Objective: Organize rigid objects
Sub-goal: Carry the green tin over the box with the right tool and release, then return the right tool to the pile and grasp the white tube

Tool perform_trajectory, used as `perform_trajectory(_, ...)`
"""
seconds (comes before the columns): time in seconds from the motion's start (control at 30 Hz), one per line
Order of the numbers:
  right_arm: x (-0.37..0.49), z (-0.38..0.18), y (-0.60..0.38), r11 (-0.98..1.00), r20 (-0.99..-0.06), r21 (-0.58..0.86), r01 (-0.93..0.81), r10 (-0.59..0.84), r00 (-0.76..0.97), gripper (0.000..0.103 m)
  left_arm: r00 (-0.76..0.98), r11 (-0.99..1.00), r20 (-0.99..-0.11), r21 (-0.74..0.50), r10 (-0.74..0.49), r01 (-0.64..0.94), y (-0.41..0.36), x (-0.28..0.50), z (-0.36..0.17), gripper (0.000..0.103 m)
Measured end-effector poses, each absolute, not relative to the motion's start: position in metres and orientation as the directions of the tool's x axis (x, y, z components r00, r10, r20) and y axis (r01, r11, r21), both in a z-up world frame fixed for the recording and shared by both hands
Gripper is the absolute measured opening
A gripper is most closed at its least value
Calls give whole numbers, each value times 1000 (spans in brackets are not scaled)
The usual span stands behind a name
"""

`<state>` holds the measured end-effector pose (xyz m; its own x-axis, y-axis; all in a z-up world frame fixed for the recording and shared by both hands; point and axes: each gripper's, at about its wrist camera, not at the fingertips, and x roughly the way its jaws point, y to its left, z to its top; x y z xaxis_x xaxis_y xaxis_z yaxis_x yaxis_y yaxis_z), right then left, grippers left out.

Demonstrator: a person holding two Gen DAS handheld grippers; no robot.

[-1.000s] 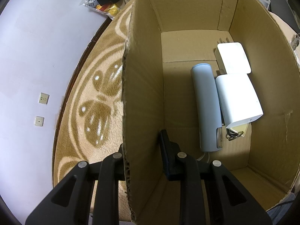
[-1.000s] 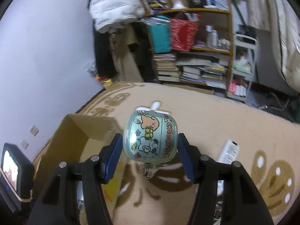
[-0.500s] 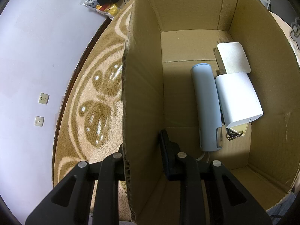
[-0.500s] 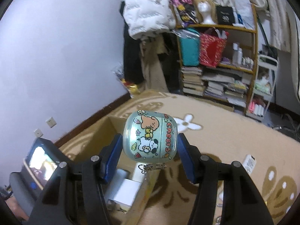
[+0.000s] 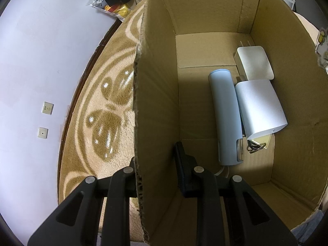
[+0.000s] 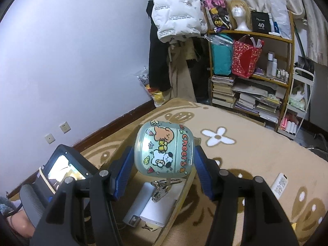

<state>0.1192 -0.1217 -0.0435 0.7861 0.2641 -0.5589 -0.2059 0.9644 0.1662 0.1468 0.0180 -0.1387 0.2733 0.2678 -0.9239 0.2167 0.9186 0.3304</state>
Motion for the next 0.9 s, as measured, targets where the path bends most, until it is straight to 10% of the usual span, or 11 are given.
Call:
perform_trajectory(0.73,129,-70,-125,969,-645,152,-195,246,723,64,271,915,-922,338,275,222,19,145,-140,24)
perform_trajectory(0.9,129,-70,-136,977,-650,154,-146,212,730,89,271,915,-923,337,274,221,19,146,-140,23)
